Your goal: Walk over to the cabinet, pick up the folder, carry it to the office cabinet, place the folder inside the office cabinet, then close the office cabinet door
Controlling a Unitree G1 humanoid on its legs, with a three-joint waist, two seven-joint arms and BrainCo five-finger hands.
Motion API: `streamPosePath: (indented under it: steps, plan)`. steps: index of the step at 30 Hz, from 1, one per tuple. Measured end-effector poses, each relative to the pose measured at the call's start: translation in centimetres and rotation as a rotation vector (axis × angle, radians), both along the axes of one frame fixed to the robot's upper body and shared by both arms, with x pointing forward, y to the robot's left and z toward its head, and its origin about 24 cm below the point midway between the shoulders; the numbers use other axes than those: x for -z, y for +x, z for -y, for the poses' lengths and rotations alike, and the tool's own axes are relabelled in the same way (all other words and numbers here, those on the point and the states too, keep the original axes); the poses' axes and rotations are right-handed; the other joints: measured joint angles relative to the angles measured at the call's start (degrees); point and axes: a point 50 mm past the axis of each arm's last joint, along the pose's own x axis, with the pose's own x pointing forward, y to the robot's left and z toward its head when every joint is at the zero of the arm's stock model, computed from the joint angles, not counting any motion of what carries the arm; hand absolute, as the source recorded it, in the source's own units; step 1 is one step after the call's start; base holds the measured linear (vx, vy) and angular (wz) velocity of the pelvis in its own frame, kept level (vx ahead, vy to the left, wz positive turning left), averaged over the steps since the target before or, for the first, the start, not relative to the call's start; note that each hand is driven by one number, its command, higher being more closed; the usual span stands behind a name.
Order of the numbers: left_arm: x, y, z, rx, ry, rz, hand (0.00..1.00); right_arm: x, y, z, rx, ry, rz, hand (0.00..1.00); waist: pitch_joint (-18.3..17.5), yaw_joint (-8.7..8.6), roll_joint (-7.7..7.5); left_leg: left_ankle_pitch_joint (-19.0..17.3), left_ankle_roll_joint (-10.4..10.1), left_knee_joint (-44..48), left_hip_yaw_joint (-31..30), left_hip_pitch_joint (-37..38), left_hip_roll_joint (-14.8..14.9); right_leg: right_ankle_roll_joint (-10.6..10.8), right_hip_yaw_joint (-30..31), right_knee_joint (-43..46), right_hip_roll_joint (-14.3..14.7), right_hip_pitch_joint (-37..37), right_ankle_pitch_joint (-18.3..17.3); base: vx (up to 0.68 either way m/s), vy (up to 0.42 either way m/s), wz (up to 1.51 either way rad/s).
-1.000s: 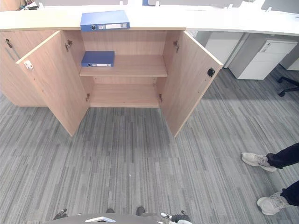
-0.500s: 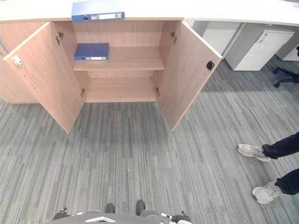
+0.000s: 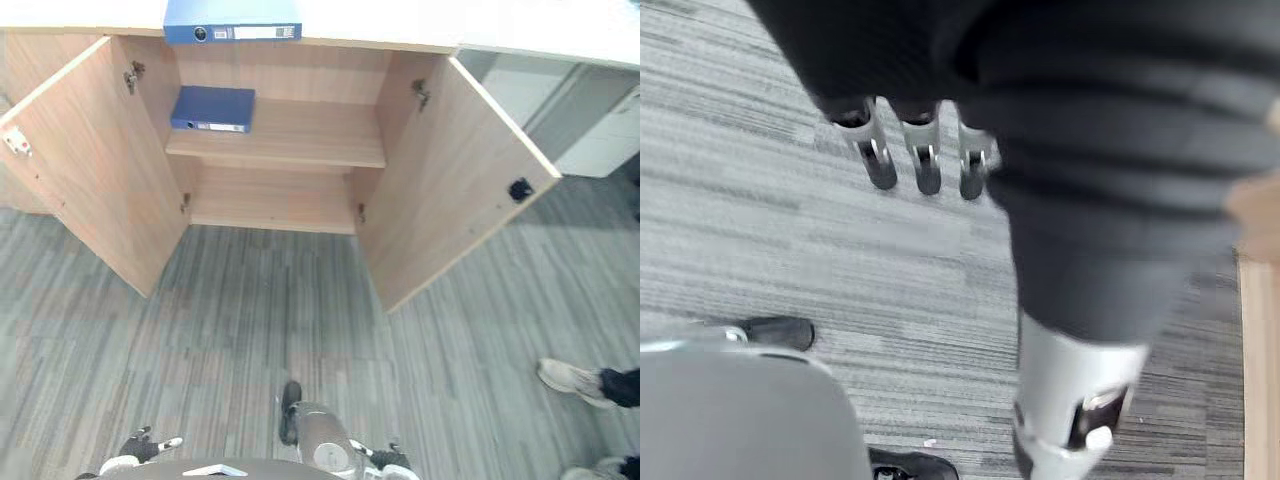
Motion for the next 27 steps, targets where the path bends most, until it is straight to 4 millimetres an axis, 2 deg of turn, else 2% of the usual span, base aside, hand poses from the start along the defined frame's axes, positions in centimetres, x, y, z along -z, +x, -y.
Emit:
streamPosePath:
  steps: [1, 2, 3, 4, 5, 6, 7, 8, 11, 13, 14, 16, 17, 18, 19, 21, 22, 23, 24, 26, 27]
  plan:
    - [0.0, 0.1, 0.0, 0.001, -0.001, 0.003, 0.00, -0.1, 0.4, 0.1, -0.002, -0.002, 0.008, 0.00, 0.3, -0.12, 0.32, 0.4, -1.0, 0.7, 0.0, 0.1, 0.7, -0.3, -0.1, -1.1, 0.8, 1.2, -0.2, 0.34, -0.177, 0.08]
    - [0.0, 0.2, 0.2, -0.002, -0.007, 0.007, 0.00, -0.1, 0.3, -0.1, 0.000, 0.002, 0.007, 0.00, 0.6, 0.00, 0.08, 1.8, -1.5, 4.0, 0.3, -0.7, 1.0, -0.9, -0.4, -2.7, 1.3, 3.5, -1.2, 0.32, -0.173, 0.19]
    - [-0.1, 0.4, 0.0, -0.019, -0.004, 0.020, 0.00, -0.1, 0.3, 0.0, 0.003, 0.001, 0.008, 0.00, 0.8, 0.23, -0.41, 1.6, -1.8, 9.1, 0.7, -2.3, 1.4, -0.7, -0.3, -4.0, 1.4, 5.1, -1.9, 0.22, -0.142, 0.37]
    - [-0.4, 0.8, -0.6, -0.065, 0.004, 0.053, 0.00, 0.0, 0.0, -0.1, 0.001, 0.001, 0.001, 0.00, 1.4, 0.31, -1.36, 2.0, -1.7, 22.6, 1.7, -7.5, 2.5, 0.0, -1.2, -6.9, 1.0, 8.7, -3.0, 0.12, -0.137, 0.59]
    - [-0.7, 1.2, -1.1, -0.110, 0.011, 0.078, 0.00, 0.0, -0.2, -0.5, -0.003, 0.009, 0.012, 0.00, 2.1, 0.90, -2.19, 5.7, -0.6, 41.8, 4.3, -16.5, 6.7, 0.4, -3.0, -11.7, 0.8, 13.6, -3.1, 0.14, -0.154, 0.49]
    - [-1.0, 1.9, -1.2, -0.131, 0.012, 0.113, 0.00, -0.1, -0.3, -0.6, -0.010, 0.006, 0.018, 0.00, 2.0, 2.23, -2.49, 3.2, -0.1, 51.5, 8.6, -22.5, 10.3, 0.1, -2.5, -12.4, 0.7, 15.8, -2.4, 0.14, -0.140, 0.32]
    - [-1.0, 1.9, -1.2, -0.132, 0.012, 0.118, 0.00, -0.1, -0.5, -0.4, -0.008, 0.003, 0.013, 0.00, 1.9, 2.68, -2.32, 2.1, 0.3, 52.5, 10.0, -24.7, 11.4, 0.7, -2.7, -12.5, 0.8, 16.6, -2.3, 0.16, -0.089, -0.08]
    - [-1.1, 2.0, -1.0, -0.129, 0.009, 0.127, 0.00, -0.1, -0.5, -0.2, -0.004, -0.003, 0.014, 0.00, 1.8, 3.51, -2.16, 1.1, 1.5, 48.5, 12.2, -27.5, 11.8, 1.2, -2.6, -13.1, 0.6, 18.1, -2.8, 0.17, -0.032, -0.13]
    - [-1.2, 2.3, -0.9, -0.137, 0.003, 0.145, 0.00, -0.5, 0.7, -0.2, -0.011, -0.007, 0.050, 0.00, 1.8, 4.87, -2.16, 1.5, 0.9, 28.8, 12.4, -30.4, 8.8, 2.1, 0.0, -14.0, -0.1, 19.9, -3.7, 0.23, 0.042, -0.48]
    - [-0.9, 1.7, -0.7, -0.130, 0.000, 0.120, 0.00, -0.5, 1.1, -0.2, -0.008, -0.007, 0.060, 0.00, 1.4, 4.96, -2.07, 6.9, 0.8, 12.6, 7.7, -29.1, 4.6, 3.9, 3.3, -14.1, -1.2, 21.0, -5.1, 0.31, 0.170, -0.72]
    - [-0.8, 1.5, -0.6, -0.130, -0.004, 0.111, 0.00, -0.4, 0.9, -0.1, 0.007, -0.003, 0.054, 0.00, 1.0, 5.12, -2.10, 10.0, 1.4, 10.9, 7.1, -28.3, 3.7, 4.8, 5.1, -13.7, -1.7, 21.1, -5.9, 0.33, 0.217, -0.76]
    - [-0.6, 0.8, -1.1, -0.132, 0.003, 0.079, 0.00, -0.2, 0.5, -0.5, 0.028, 0.011, 0.043, 0.00, -0.4, 4.96, -2.52, 13.7, 3.5, 10.3, 7.6, -27.0, 1.9, 6.2, 7.3, -12.0, -3.5, 21.0, -7.6, 0.38, 0.229, -0.60]
    - [-0.7, 0.7, -1.6, -0.120, 0.018, 0.070, 0.00, 0.0, 0.1, -0.8, 0.035, 0.021, 0.031, 0.00, -1.3, 4.50, -4.22, 11.4, 4.2, 11.2, 9.0, -26.7, 0.6, 7.0, 8.2, -10.2, -5.5, 20.6, -9.1, 0.39, 0.207, -0.41]
    - [-0.7, 0.7, -1.8, -0.116, 0.022, 0.070, 0.00, 0.1, -0.1, -1.1, 0.038, 0.030, 0.025, 0.00, -1.4, 4.46, -4.73, 10.0, 4.4, 11.9, 9.7, -26.2, 0.2, 7.7, 8.5, -9.0, -6.3, 20.5, -9.8, 0.38, 0.190, -0.44]
    - [-0.7, 0.8, -1.8, -0.107, 0.024, 0.067, 0.00, 0.2, -0.3, -1.2, 0.047, 0.038, 0.017, 0.00, -1.5, 4.77, -4.99, 8.0, 4.7, 12.4, 11.3, -24.4, -0.4, 8.6, 9.4, -4.6, -7.5, 19.5, -10.6, 0.36, 0.198, -0.60]
    - [-0.5, 0.5, -1.7, -0.078, 0.026, 0.048, 0.00, 0.2, 0.0, -1.1, 0.046, 0.040, 0.020, 0.00, -1.5, 4.79, -4.80, 6.9, 5.5, 11.3, 12.4, -20.3, -1.4, 9.9, 10.0, 8.5, -8.9, 15.0, -11.2, 0.32, 0.202, -0.53]
    - [-0.5, 0.5, -1.7, -0.050, 0.030, 0.042, 0.00, 0.1, 0.2, -1.1, 0.045, 0.037, 0.025, 0.00, -1.4, 4.24, -4.66, 6.5, 6.2, 9.9, 12.4, -18.1, -2.1, 10.6, 9.7, 16.1, -10.1, 12.1, -11.0, 0.30, 0.172, -0.14]
    - [-0.5, 0.5, -1.7, -0.020, 0.038, 0.034, 0.00, 0.0, 0.4, -0.8, 0.042, 0.030, 0.030, 0.00, -1.1, 3.27, -4.18, 6.1, 6.6, 8.5, 12.4, -15.6, -2.7, 10.0, 8.7, 23.4, -11.1, 9.2, -12.6, 0.34, 0.162, 0.00]
    - [-0.5, 0.6, -1.6, -0.005, 0.038, 0.032, 0.00, 0.0, 0.6, -0.7, 0.038, 0.027, 0.033, 0.00, -1.1, 2.71, -3.94, 6.1, 6.7, 6.3, 12.2, -12.8, -2.9, 8.7, 6.4, 26.3, -11.7, 7.5, -14.6, 0.27, 0.104, 0.09]
    - [-0.5, 0.6, -1.6, -0.003, 0.036, 0.032, 0.00, -0.1, 0.9, -0.7, 0.011, 0.022, 0.035, 0.00, -1.1, 2.25, -3.74, 6.2, 6.5, 3.9, 12.3, -10.4, -2.5, 7.5, 3.6, 25.7, -11.6, 5.1, -16.2, 0.25, 0.043, 0.08]
    - [-0.5, 0.7, -1.5, -0.003, 0.035, 0.034, 0.00, -0.1, 1.1, -0.8, 0.001, 0.021, 0.038, 0.00, -0.9, 1.96, -3.46, 5.8, 5.8, 2.8, 12.2, -9.2, -1.8, 6.7, 1.8, 22.7, -10.8, 3.0, -16.6, 0.31, -0.016, 0.05]
